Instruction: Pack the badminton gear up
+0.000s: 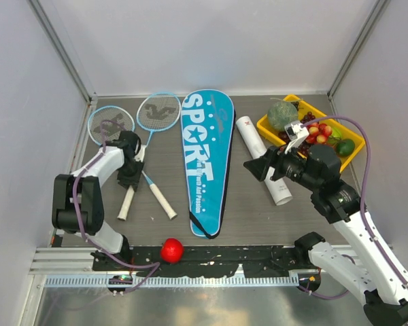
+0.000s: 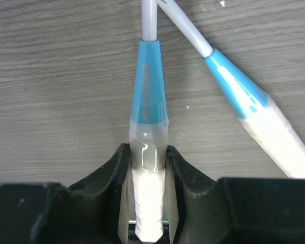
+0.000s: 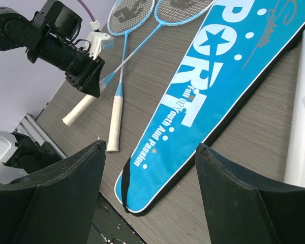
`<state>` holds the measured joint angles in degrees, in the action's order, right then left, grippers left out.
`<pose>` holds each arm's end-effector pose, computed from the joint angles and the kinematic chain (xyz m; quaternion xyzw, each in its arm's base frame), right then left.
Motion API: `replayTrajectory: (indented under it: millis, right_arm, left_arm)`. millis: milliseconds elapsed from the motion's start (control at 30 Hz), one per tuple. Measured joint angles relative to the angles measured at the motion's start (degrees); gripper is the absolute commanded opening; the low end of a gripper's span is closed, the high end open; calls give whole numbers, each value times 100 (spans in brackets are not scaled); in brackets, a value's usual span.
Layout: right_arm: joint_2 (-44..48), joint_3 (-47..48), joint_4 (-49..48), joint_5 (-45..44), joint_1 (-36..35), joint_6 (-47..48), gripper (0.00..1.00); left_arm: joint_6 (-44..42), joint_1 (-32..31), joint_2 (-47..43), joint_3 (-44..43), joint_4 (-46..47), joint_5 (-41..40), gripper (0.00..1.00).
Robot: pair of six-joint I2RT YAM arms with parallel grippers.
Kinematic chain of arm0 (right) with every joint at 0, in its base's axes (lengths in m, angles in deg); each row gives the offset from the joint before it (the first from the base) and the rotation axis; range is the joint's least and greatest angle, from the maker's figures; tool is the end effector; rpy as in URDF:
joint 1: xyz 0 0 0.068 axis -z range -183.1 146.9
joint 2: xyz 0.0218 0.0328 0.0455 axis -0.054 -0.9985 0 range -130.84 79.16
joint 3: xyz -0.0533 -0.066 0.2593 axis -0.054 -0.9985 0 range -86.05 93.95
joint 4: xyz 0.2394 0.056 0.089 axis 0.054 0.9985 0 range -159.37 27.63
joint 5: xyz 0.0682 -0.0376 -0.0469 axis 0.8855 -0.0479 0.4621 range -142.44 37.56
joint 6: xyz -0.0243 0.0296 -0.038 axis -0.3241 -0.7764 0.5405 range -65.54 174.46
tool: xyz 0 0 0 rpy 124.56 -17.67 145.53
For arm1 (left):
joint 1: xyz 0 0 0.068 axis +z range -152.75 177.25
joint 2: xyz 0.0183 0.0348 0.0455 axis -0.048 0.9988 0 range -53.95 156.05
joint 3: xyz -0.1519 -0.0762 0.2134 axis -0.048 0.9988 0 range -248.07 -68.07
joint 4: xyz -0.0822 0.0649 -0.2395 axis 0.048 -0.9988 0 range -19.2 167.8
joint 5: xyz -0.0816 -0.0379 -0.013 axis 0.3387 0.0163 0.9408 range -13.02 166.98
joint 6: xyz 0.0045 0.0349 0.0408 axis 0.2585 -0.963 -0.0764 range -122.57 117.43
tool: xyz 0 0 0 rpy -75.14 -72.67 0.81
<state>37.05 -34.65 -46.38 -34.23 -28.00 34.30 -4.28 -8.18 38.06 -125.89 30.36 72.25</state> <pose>0.1413 0.0780 0.3638 -0.1298 0.7717 0.3488 0.5157 0.2804 -0.0238 0.1811 0.0591 0.9947 0.0388 0.0742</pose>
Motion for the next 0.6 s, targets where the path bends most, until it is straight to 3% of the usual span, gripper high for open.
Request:
replayTrajectory:
  millis: [67,600]
  right_arm:
    - [46,-68,-98,48,0,-109,76]
    - [-455,-1204,-1626,199,-2,-1974,78]
  left_arm:
    - [7,7,-282,0,-44,83,0]
    - [997,22,-3119,439,330,1526,0]
